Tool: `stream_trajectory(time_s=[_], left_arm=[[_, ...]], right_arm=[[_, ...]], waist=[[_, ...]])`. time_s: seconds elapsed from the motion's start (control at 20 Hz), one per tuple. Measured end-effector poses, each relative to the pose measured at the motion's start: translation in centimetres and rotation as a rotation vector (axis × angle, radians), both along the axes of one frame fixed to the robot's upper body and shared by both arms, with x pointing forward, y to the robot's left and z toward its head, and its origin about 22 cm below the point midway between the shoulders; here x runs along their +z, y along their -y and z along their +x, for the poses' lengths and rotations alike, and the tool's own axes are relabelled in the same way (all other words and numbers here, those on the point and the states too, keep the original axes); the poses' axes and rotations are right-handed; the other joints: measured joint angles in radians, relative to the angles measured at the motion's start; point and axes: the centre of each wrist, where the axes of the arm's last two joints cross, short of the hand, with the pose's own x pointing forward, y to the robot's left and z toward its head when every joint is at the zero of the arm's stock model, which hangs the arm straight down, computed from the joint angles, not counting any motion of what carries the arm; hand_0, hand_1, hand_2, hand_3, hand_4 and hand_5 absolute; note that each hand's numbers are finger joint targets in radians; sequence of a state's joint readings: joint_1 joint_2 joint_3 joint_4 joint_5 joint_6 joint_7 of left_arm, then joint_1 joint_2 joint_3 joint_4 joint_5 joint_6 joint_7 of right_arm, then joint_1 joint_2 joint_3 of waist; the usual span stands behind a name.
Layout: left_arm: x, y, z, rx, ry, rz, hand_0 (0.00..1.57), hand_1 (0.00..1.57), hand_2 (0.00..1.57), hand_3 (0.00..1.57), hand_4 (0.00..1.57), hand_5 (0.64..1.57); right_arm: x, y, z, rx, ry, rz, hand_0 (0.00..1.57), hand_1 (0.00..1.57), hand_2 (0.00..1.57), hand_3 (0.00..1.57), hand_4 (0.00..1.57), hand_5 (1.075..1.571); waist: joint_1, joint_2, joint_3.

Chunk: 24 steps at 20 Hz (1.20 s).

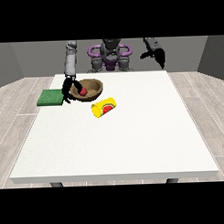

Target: Pick the cup and pour the ball into the bowl, then pick the bowl and place it on the pad

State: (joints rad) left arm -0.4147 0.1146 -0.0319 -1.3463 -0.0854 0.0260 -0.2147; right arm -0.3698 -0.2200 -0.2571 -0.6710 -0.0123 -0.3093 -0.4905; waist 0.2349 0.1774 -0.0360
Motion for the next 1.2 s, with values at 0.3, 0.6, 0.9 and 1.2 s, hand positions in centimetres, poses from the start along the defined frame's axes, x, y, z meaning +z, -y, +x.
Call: stream_trajectory(time_s=[0.3,0.6,0.9,1.2], left_arm=[[-3.5,-3.0,-0.5,0.077,-0.132,-0.019,0.0,0.0,0.0,0.0,1.0,1.41],[-7.7,-6.4,-2.6,0.193,-0.269,-0.032,0.0,0.0,0.0,0.0,1.0,1.41],[-7.2,-7.9,-2.3,0.223,-0.252,-0.042,0.0,0.0,0.0,0.0,1.03,1.43],[-6.0,-8.9,-2.0,0.2,-0.177,-0.068,0.0,0.0,0.0,0.0,1.29,1.51]], right_arm=[[1.6,-0.4,1.6,-0.041,-0.27,-0.047,1.57,1.57,1.57,0.86,0.82,1.564],[6.2,-0.4,4.7,0.006,-0.429,-0.057,1.57,1.57,1.57,0.72,0.8,1.569],[9.7,0.8,6.0,0.005,-0.423,-0.011,1.57,1.57,1.57,0.75,0.79,1.57],[12.2,5.4,5.7,-0.033,-0.357,-0.032,1.57,1.57,1.57,0.0,0.89,1.571]], waist=[[-0.06,-0.115,0.0221],[-0.18,-0.257,0.031],[-0.214,-0.225,0.0347],[-0.185,-0.145,0.036]])
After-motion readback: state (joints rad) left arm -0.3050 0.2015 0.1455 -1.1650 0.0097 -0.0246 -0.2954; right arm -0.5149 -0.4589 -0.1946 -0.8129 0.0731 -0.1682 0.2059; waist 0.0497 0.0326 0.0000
